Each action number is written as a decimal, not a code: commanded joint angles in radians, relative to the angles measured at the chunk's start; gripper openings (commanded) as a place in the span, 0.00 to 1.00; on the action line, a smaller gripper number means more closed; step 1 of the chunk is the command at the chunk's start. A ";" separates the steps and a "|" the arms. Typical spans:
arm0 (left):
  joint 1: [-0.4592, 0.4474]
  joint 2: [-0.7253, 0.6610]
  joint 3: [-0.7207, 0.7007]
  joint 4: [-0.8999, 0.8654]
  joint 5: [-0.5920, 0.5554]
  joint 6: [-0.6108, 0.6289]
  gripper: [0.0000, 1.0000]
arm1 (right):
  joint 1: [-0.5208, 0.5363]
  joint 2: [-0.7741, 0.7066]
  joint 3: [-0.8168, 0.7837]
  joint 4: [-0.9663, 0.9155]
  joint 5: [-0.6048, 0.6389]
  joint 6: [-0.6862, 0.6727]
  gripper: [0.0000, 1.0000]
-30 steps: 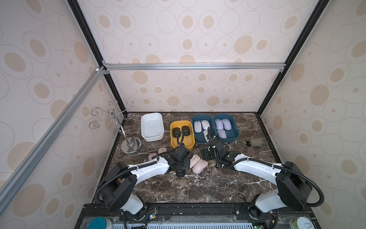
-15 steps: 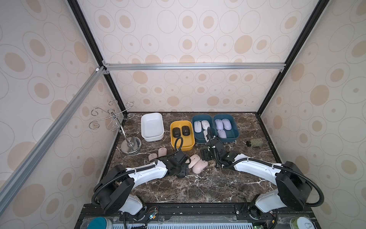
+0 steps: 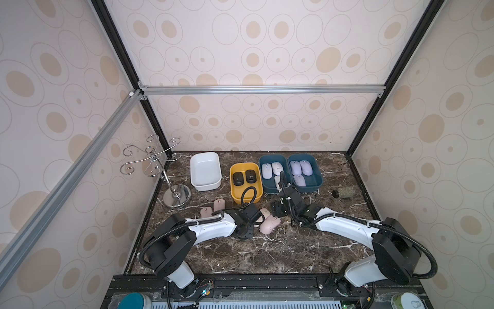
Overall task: Place the mice by color into the storage box
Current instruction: Pick up the mouse from the center of the board, then place the mouse in the storage box.
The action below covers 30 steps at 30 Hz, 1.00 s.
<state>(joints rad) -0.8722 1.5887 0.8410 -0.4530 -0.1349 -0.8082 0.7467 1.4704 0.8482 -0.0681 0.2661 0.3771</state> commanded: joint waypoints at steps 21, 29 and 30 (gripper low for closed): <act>0.268 0.128 0.493 -0.031 0.021 0.219 0.49 | 0.003 -0.051 -0.023 -0.032 0.196 0.048 0.78; 0.322 0.369 0.688 -0.007 0.072 0.257 0.48 | 0.003 -0.048 -0.022 -0.027 0.182 0.042 0.78; 0.325 0.385 0.696 0.001 0.079 0.254 0.48 | 0.002 -0.050 -0.024 -0.024 0.178 0.042 0.78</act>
<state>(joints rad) -0.5549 1.9549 1.4830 -0.4694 -0.0910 -0.5858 0.7467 1.4395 0.8371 -0.0895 0.4389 0.4114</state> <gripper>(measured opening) 0.589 0.782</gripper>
